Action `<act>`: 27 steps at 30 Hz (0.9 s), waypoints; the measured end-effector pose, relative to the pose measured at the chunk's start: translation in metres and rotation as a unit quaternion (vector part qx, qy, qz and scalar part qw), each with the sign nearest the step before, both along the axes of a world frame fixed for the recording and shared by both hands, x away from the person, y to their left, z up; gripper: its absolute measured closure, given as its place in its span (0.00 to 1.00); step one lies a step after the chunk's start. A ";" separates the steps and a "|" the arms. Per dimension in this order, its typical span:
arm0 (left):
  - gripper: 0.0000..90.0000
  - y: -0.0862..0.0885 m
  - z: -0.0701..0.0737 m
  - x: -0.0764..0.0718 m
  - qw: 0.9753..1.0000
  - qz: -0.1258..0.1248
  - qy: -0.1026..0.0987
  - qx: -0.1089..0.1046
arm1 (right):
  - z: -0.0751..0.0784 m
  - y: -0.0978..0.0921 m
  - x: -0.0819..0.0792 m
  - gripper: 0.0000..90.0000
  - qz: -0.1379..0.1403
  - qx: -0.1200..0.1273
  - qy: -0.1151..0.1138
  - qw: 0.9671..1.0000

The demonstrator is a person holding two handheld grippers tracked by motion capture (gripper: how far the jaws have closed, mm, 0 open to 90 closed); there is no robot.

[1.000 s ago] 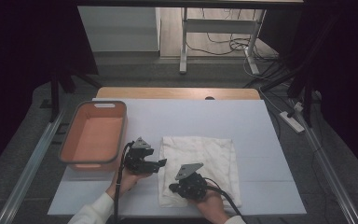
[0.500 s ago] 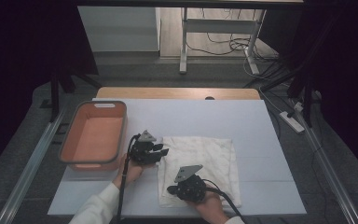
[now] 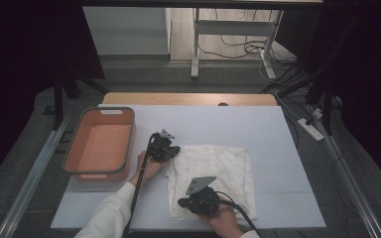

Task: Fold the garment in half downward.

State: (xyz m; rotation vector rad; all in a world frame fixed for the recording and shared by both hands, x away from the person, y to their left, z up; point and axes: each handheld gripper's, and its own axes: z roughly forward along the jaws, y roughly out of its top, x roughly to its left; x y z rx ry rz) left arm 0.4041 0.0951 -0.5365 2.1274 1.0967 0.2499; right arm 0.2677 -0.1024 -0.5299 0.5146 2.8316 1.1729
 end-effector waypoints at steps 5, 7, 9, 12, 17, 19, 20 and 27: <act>0.98 0.000 0.000 0.000 1.000 0.001 -0.004 0.006 | 0.000 0.001 -0.002 1.00 0.007 0.002 0.004 1.000; 0.98 0.000 0.000 0.000 1.000 0.003 -0.001 0.002 | 0.000 0.000 -0.003 1.00 0.009 -0.001 0.005 1.000; 0.98 0.000 0.001 0.000 1.000 0.001 0.000 0.006 | 0.004 -0.003 -0.001 1.00 0.004 -0.004 -0.005 1.000; 0.98 0.001 0.004 -0.002 1.000 -0.002 -0.004 0.001 | 0.020 -0.022 0.012 1.00 -0.042 0.025 -0.024 0.999; 0.98 0.002 0.013 -0.005 1.000 -0.009 -0.018 -0.006 | 0.039 -0.072 0.056 1.00 -0.159 0.027 -0.054 0.985; 0.98 0.003 0.014 -0.006 1.000 -0.007 -0.018 -0.008 | 0.039 -0.089 0.075 1.00 -0.200 0.021 -0.059 0.978; 0.98 0.003 0.014 -0.006 1.000 -0.008 -0.017 -0.007 | 0.038 -0.095 0.084 1.00 -0.217 0.015 -0.062 0.974; 0.97 0.006 0.018 -0.011 1.000 -0.010 -0.016 -0.018 | 0.021 -0.128 0.136 1.00 -0.309 -0.003 -0.038 0.950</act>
